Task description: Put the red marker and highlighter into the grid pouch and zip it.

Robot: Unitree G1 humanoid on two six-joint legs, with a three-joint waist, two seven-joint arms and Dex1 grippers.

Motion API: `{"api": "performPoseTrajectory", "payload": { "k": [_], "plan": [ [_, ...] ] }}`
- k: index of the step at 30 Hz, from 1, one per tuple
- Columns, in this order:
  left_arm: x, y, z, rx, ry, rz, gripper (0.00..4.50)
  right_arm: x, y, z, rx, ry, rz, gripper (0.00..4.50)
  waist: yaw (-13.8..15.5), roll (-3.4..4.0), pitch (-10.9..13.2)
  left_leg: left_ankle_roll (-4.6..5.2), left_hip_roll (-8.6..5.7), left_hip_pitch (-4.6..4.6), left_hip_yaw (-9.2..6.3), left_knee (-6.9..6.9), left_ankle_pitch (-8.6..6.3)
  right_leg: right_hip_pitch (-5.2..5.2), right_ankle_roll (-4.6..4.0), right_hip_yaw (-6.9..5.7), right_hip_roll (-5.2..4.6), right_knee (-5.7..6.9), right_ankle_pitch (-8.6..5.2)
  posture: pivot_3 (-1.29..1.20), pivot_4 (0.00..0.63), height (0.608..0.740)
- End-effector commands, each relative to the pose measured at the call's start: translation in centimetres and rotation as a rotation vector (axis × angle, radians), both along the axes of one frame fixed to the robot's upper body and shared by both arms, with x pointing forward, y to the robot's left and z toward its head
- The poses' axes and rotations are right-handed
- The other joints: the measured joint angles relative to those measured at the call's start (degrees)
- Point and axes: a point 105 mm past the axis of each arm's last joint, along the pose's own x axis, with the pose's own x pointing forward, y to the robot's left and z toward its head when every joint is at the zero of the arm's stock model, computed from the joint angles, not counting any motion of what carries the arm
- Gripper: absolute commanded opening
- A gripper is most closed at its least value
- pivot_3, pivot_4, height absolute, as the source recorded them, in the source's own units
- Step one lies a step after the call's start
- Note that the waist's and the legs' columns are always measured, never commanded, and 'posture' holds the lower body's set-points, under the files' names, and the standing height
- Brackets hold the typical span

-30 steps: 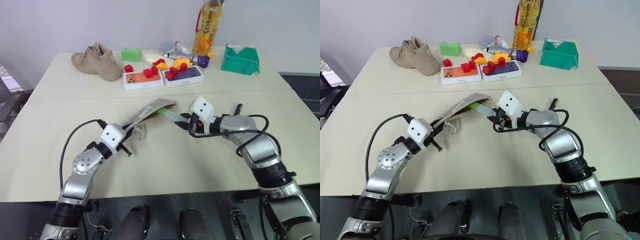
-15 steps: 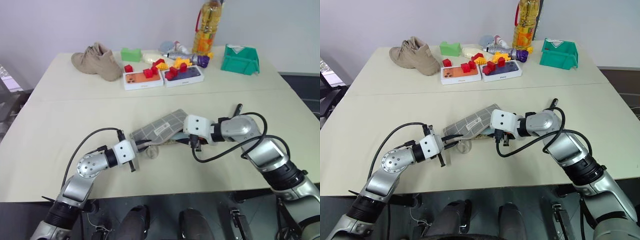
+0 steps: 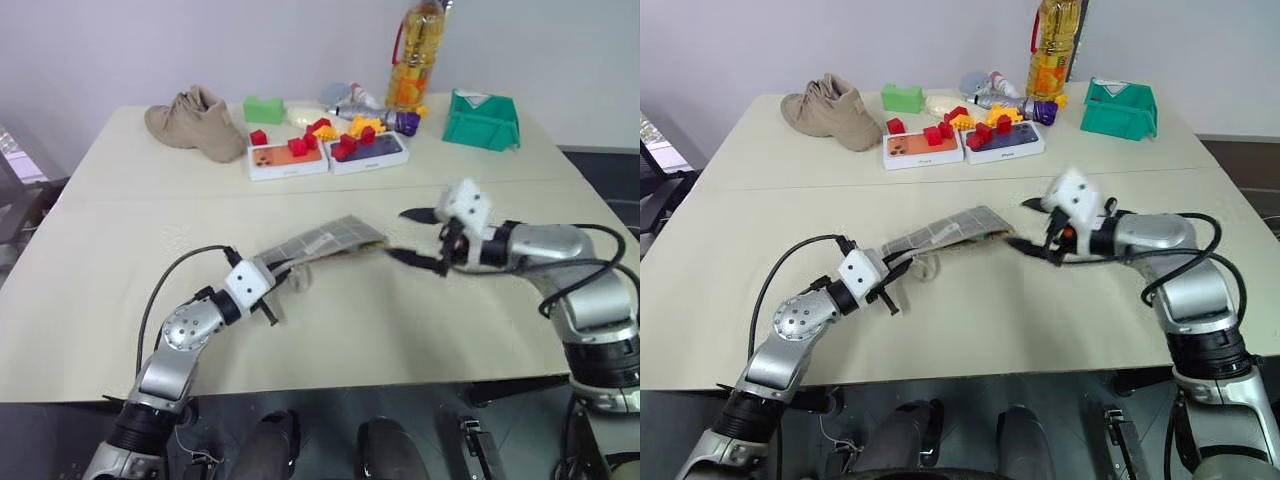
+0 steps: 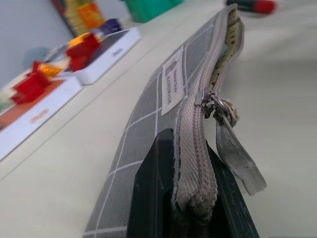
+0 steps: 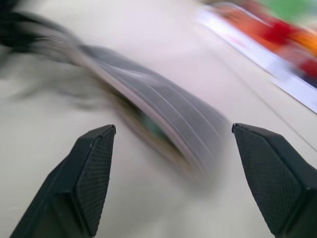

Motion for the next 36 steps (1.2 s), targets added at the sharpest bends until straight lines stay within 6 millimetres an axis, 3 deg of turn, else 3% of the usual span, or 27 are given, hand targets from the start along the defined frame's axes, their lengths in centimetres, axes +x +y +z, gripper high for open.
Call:
{"api": "performPoseTrajectory", "payload": {
  "k": [1, 6, 14, 18, 24, 26, 30, 33, 36],
  "plan": [
    [0.8, 0.6, 0.5, -0.01, -0.022, 0.053, 0.0, 2.5, -5.9, -0.2, 0.139, 0.048, -0.363, 4.48, -0.04, 0.0, 0.0, 0.0, 0.0, 0.0, 0.01, 0.0, 0.0, 0.01, 0.0, 0.0, 0.0, 0.0, 0.0, 0.0, 0.15, 0.739],
    [1.2, 0.1, 0.3, -0.014, -0.019, 0.049, 0.0, 3.1, -9.2, -3.1, 0.099, 0.076, -0.667, 4.48, -0.32, 0.02, -0.01, -0.01, 0.01, -0.01, 0.02, -0.04, 0.02, -0.05, 0.0, 0.01, 0.0, 0.0, 0.0, 0.0, 0.15, 0.739],
    [1.5, -0.6, 0.2, -0.017, -0.022, 0.025, 0.0, 3.3, -9.1, -5.9, 0.186, 0.172, -0.826, 4.48, -0.12, 0.04, -0.01, -0.01, 0.0, -0.01, 0.04, 0.0, 0.02, -0.02, 0.0, 0.02, 0.0, 0.02, 0.0, 0.0, 0.15, 0.739],
    [1.5, -0.6, 0.3, -0.02, -0.027, 0.024, 0.0, 3.4, -9.3, -6.3, 0.2, 0.181, -0.856, 3.31, -0.19, 0.04, -0.01, -0.01, 0.0, -0.01, 0.04, 0.0, 0.02, -0.01, 0.0, 0.02, 0.01, 0.02, 0.0, 0.0, 0.15, 0.739],
    [1.4, -0.3, 0.1, -0.021, -0.026, 0.037, 0.0, 4.1, -9.0, -5.0, 0.193, 0.126, -0.82, 0.34, -0.3, 0.05, -0.01, -0.01, 0.0, -0.01, 0.04, 0.0, 0.03, -0.01, 0.0, 0.01, 0.01, 0.03, 0.0, 0.0, 0.15, 0.739],
    [1.4, -0.1, 0.1, -0.023, -0.027, 0.046, 0.0, 4.4, -8.5, -3.9, 0.118, 0.057, -0.76, 0.36, -0.36, 0.05, -0.01, 0.0, 0.0, -0.01, 0.05, 0.0, 0.03, -0.02, 0.0, 0.02, 0.01, 0.03, 0.0, 0.0, 0.15, 0.739],
    [1.7, 0.2, 0.9, -0.06, -0.038, 0.064, 0.0, 3.5, -3.2, -0.6, -0.165, -0.186, -0.326, 0.36, -0.37, 0.07, 0.0, 0.0, 0.0, -0.01, 0.07, 0.0, 0.02, -0.04, 0.01, 0.02, 0.01, 0.03, -0.01, 0.0, 0.15, 0.739],
    [1.8, 0.1, 1.0, -0.057, -0.04, 0.061, 0.0, 0.4, 0.8, -0.3, -0.23, -0.218, 0.032, 0.36, -0.38, 0.06, 0.0, 0.0, 0.01, -0.01, 0.06, 0.0, 0.02, -0.02, 0.03, 0.0, 0.04, 0.01, -0.02, 0.0, 0.15, 0.739],
    [1.8, 0.1, 1.0, -0.054, -0.042, 0.057, 0.0, -2.1, 2.9, -0.3, -0.22, -0.182, 0.221, 0.36, -0.31, 0.03, 0.02, 0.0, 0.04, 0.0, 0.04, 0.03, 0.02, 0.02, 0.03, -0.01, 0.05, 0.0, -0.02, 0.0, 0.15, 0.739]
  ]
}}
